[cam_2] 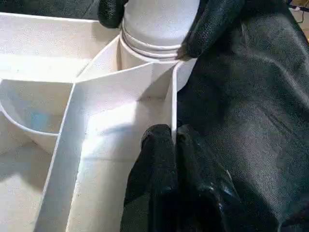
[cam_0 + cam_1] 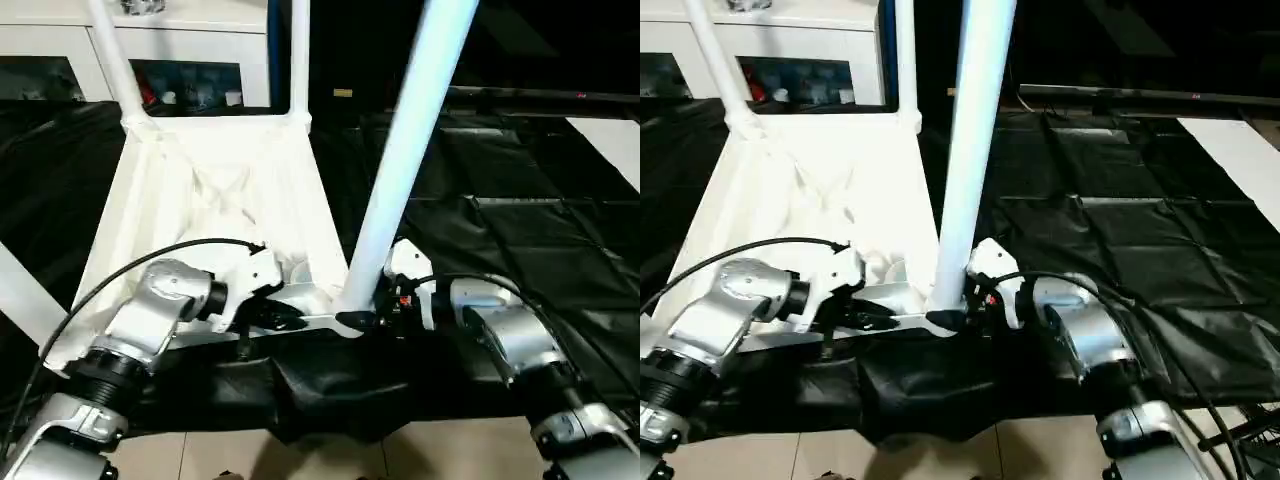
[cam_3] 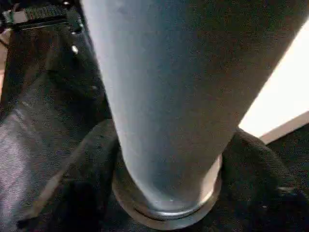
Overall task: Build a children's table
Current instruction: Rotate leg to tighten
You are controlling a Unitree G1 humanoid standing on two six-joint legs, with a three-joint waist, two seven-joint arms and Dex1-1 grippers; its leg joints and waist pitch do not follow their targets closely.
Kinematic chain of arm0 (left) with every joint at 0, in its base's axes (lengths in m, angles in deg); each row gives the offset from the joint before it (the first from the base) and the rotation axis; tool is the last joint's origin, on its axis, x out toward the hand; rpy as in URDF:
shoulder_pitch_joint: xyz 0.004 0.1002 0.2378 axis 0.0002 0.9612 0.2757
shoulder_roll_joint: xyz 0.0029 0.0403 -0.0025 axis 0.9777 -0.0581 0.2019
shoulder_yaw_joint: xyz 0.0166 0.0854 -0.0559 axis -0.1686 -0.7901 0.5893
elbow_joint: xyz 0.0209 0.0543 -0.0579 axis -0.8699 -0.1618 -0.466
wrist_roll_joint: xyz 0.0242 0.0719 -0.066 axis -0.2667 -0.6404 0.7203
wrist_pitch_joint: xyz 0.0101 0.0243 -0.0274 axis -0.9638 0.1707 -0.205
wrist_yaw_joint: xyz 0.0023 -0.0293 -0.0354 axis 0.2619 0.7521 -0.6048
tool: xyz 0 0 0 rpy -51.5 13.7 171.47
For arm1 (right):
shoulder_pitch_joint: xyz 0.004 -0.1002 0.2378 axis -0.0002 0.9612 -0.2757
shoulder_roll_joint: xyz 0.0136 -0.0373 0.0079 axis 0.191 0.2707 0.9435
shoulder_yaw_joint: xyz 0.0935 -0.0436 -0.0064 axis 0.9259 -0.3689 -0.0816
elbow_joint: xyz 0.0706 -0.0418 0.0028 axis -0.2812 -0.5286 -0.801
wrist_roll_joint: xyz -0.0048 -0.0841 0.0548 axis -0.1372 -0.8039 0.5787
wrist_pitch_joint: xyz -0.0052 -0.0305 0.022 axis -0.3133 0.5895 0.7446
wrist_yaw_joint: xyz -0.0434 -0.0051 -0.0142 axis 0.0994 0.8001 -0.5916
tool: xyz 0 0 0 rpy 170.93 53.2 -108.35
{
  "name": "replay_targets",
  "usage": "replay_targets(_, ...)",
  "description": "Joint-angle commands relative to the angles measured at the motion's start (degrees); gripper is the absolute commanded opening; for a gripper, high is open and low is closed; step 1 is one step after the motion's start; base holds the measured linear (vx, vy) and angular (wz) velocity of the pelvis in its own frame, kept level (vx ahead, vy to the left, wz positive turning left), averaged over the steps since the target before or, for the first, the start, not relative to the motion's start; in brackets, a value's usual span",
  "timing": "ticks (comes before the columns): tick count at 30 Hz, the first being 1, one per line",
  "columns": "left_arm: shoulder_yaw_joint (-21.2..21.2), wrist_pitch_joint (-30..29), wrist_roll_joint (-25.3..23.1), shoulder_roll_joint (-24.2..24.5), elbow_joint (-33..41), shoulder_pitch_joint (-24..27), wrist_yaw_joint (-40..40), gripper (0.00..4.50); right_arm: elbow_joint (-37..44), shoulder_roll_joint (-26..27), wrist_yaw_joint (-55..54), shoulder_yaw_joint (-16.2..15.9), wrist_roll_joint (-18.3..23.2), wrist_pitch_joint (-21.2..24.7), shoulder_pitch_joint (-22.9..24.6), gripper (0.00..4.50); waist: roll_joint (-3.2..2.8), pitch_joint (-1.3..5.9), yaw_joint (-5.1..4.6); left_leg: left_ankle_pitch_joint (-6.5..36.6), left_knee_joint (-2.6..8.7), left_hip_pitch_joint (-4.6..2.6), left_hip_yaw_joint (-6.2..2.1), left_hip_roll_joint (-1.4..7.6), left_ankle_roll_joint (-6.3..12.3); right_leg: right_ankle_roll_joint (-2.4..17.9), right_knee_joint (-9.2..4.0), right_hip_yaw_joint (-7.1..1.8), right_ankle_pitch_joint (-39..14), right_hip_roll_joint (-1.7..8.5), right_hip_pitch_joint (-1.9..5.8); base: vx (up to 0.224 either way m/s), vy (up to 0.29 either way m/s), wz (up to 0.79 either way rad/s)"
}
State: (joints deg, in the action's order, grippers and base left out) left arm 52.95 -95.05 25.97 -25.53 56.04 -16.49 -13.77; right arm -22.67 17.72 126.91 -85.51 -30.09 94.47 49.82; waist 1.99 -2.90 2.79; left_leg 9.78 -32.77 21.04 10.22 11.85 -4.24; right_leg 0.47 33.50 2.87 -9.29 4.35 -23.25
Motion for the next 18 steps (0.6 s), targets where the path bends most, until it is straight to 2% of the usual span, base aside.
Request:
replay_targets(1, -1.25, -0.44, 1.64, -0.16, 2.10, 0.65, 3.23, 0.00, -0.31, -0.53, 0.51, 0.03, 0.43, -0.63, -1.31, 2.97, -0.37, 3.62, 0.04, 13.24, 3.67, -0.96, 0.12, 1.44, 1.24, 13.45, -2.88, -2.01, -11.75, 3.03, 2.72, 0.000, 0.000, 0.00)
replay_targets(2, -1.29, -0.53, 1.70, -0.08, 2.21, 0.73, 3.34, 0.00, -0.29, -0.36, 0.62, -0.05, 0.45, -0.71, -1.35, 2.86, 0.06, 3.68, -0.01, 12.62, 3.62, -0.88, 0.17, 1.41, 1.35, 13.43, -2.77, -2.00, -10.92, 2.92, 2.73, 0.000, 0.000, 0.00)
replay_targets(4, -1.57, -0.71, 1.92, 0.33, 2.45, 0.96, 3.41, 0.00, -0.38, 0.01, 1.43, -0.27, 0.49, -0.92, -1.34, 2.76, -0.08, 3.68, 0.10, 12.06, 3.61, -0.87, 0.11, 1.39, 1.45, 13.42, -2.62, -2.03, -10.79, 3.02, 2.73, 0.000, 0.000, 0.00)
replay_targets(5, -1.62, -0.84, 1.99, 0.37, 2.48, 0.99, 3.30, 0.00, -0.61, 0.02, 1.64, -0.41, 0.50, -1.13, -1.32, 2.76, 0.17, 3.72, 0.04, 12.00, 3.54, -0.93, 0.18, 1.43, 1.49, 13.52, -2.63, -2.02, -10.43, 2.99, 2.68, 0.000, 0.000, 0.00)
replay_targets(9, -1.52, -1.11, 2.14, 0.31, 2.66, 1.21, 2.80, 0.00, -0.95, 0.01, 2.08, -0.90, 0.50, -1.71, -0.90, 2.72, 0.22, 3.75, 0.09, 10.49, 3.44, -0.86, 0.20, 1.34, 1.99, 13.89, -2.37, -2.02, -8.46, 2.93, 2.77, 0.000, 0.000, 0.00)
replay_targets(14, -1.10, -1.28, 1.62, -0.22, 2.60, 1.31, 0.87, 0.00, -1.28, 0.98, 0.48, -0.44, 0.46, -1.51, -0.63, 2.70, 0.41, 3.70, 0.18, 10.87, 3.41, -0.86, 0.19, 1.33, 1.92, 13.67, -2.42, -2.05, -9.68, 3.01, 2.77, 0.000, 0.000, 0.00)
replay_targets(15, -1.20, -1.01, 0.79, -0.72, 1.92, 1.16, -0.87, 0.00, -1.94, 1.90, -1.61, 0.15, 0.35, -1.56, -0.64, 2.69, 0.59, 3.63, 0.12, 11.43, 3.39, -0.84, 0.24, 1.34, 1.78, 13.53, -2.53, -2.13, -10.65, 3.06, 2.63, 0.000, 0.000, 0.00)
replay_targets(17, -0.87, -0.97, -0.52, -2.52, 0.44, 0.51, -5.18, 0.00, -3.86, 4.12, -7.46, 1.45, -0.45, -2.03, -0.86, 2.69, 0.54, 3.34, 0.09, 13.87, 3.56, -0.92, 0.10, 1.30, 0.85, 12.55, -2.95, -2.13, -14.83, 3.09, 2.40, 0.000, 0.000, 0.00)
replay_targets(18, -0.16, -1.62, -1.32, -4.95, -1.10, -0.51, -9.69, 0.00, -5.93, 6.56, -13.99, 2.86, -1.13, -1.71, -1.12, 2.69, 0.54, 3.14, -0.11, 15.97, 3.69, -0.94, 0.00, 1.27, -0.06, 11.53, -3.29, -2.16, -18.52, 3.12, 2.19, 0.000, 0.000, 0.00)
